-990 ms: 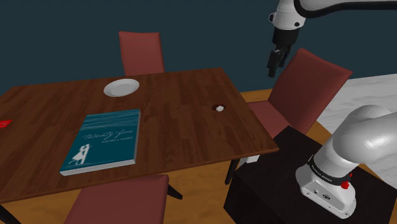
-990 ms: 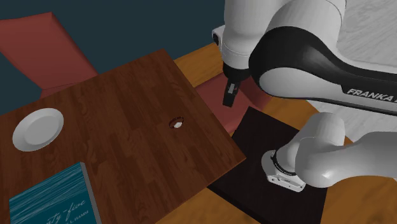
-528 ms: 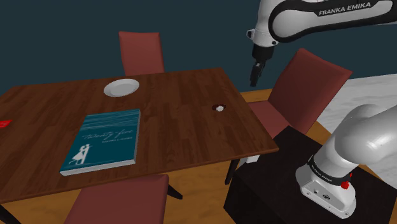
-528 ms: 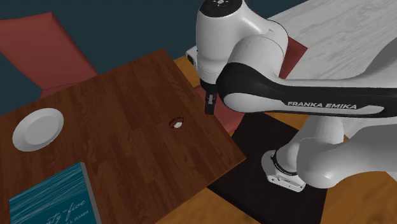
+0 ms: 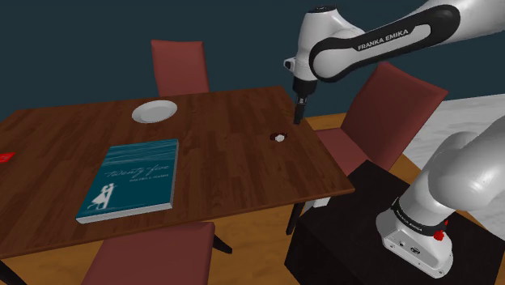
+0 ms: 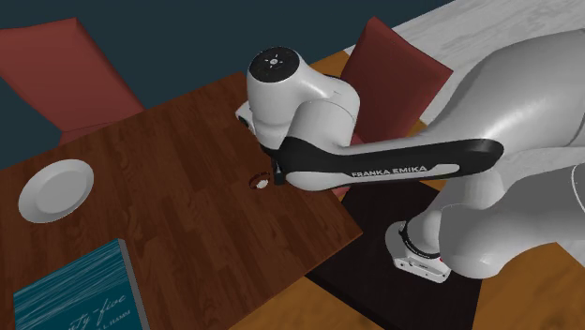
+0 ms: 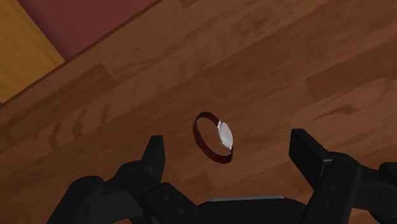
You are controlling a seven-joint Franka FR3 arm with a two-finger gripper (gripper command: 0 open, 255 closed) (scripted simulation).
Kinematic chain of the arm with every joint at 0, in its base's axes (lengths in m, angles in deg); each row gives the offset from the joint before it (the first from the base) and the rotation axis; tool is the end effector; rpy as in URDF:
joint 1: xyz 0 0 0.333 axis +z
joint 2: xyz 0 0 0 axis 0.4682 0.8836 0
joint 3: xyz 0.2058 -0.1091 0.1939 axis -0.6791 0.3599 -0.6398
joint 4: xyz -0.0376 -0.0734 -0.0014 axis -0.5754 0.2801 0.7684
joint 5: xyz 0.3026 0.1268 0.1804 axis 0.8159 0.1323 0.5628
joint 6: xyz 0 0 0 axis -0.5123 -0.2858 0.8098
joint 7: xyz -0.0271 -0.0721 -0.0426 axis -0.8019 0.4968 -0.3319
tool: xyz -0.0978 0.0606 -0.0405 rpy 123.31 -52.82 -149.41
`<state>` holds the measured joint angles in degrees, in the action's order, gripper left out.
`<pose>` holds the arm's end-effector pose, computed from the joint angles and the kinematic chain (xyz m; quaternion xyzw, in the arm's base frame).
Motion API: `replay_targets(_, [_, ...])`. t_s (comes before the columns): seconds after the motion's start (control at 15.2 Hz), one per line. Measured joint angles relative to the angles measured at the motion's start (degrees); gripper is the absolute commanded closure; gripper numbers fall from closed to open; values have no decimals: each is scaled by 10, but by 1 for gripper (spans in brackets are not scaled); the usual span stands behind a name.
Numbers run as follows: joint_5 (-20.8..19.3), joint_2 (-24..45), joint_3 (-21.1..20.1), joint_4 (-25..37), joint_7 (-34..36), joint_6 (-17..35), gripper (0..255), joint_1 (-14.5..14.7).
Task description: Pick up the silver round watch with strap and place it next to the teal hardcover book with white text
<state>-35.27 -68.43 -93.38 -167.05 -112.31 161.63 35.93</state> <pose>0.4285 0.0946 0.4257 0.9465 0.3200 0.0275 0.0313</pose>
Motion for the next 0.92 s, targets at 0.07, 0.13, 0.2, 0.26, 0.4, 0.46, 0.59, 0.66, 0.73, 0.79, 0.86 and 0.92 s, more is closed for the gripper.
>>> replay_targets(0.07, [0, 17, -1, -1, -11, 21, 0, 4])
replay_targets(0.13, [0, 37, -3, 6, -21, 38, 0, 8])
replay_targets(0.2, [0, 54, -5, 10, -32, 55, 0, 12])
replay_targets(0.26, [-1, 71, -7, 12, -42, 75, 0, 16])
replay_targets(0.4, [-1, 104, -13, 26, -61, 102, 0, 25])
replay_targets(0.46, [-2, 119, -15, 33, -70, 112, 0, 27])
replay_targets(0.59, [-4, 140, -18, 35, -72, 134, 0, 30])
replay_targets(0.66, [-5, 145, -18, 32, -74, 142, 0, 30])
replay_targets(0.73, [-6, 151, -18, 31, -73, 149, 0, 30])
replay_targets(0.79, [-7, 158, -18, 30, -72, 157, 0, 30])
replay_targets(0.86, [-8, 163, -17, 26, -73, 167, 0, 29])
replay_targets(0.92, [-10, 169, -18, 24, -71, 174, 0, 29])
